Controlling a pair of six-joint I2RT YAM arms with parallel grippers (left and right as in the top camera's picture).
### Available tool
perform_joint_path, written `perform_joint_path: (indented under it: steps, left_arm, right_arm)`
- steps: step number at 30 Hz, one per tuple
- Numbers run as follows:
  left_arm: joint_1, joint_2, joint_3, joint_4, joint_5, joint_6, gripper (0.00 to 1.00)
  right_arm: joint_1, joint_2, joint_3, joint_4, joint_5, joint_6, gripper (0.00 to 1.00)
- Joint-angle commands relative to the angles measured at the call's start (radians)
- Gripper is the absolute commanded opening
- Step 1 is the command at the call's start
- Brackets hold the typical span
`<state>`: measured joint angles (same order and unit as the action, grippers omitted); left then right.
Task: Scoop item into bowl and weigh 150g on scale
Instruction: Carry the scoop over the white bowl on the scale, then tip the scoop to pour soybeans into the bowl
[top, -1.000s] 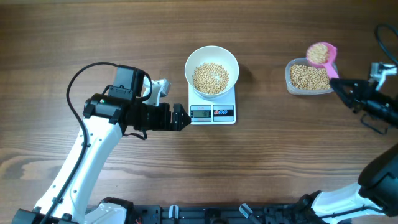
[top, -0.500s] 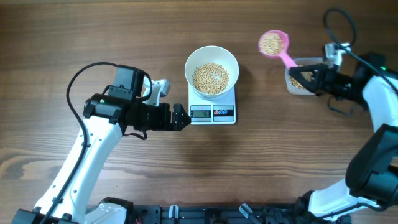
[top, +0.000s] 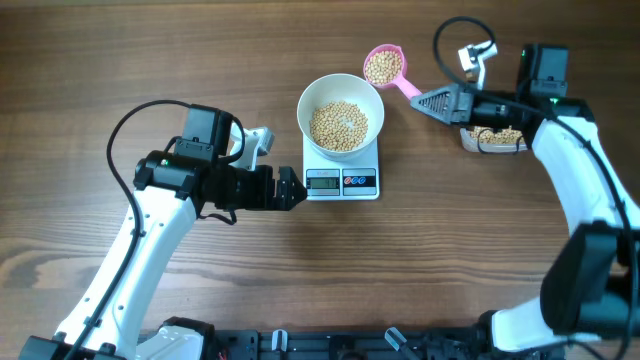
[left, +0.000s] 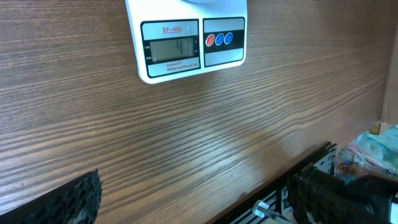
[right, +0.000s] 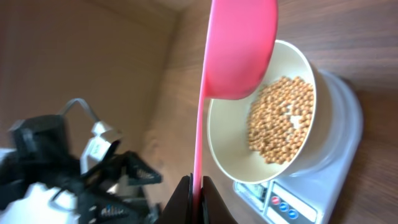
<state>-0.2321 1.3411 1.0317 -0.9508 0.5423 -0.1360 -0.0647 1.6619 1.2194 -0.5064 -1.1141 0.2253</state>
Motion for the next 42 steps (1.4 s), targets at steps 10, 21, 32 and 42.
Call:
perform_joint_path:
  steps: [10, 21, 32, 42]
  left_arm:
    - [-0.001, 0.002, 0.0, 0.0, -0.01, -0.002, 1.0]
    - [-0.001, 0.002, 0.0, -0.001, -0.01, -0.002, 1.0]
    - [-0.001, 0.002, 0.0, 0.0, -0.01, -0.002, 1.0]
    - [-0.001, 0.002, 0.0, -0.001, -0.01, -0.002, 1.0]
  right_arm:
    - [0.245, -0.071, 0.007, -0.004, 0.511, -0.126, 0.04]
    - [0.345, -0.143, 0.008, -0.01, 0.723, -0.35, 0.04]
    - [0.437, -0.174, 0.008, -0.065, 0.889, -0.479, 0.04]
    - [0.439, -0.174, 0.008, -0.132, 0.988, -0.566, 0.04]
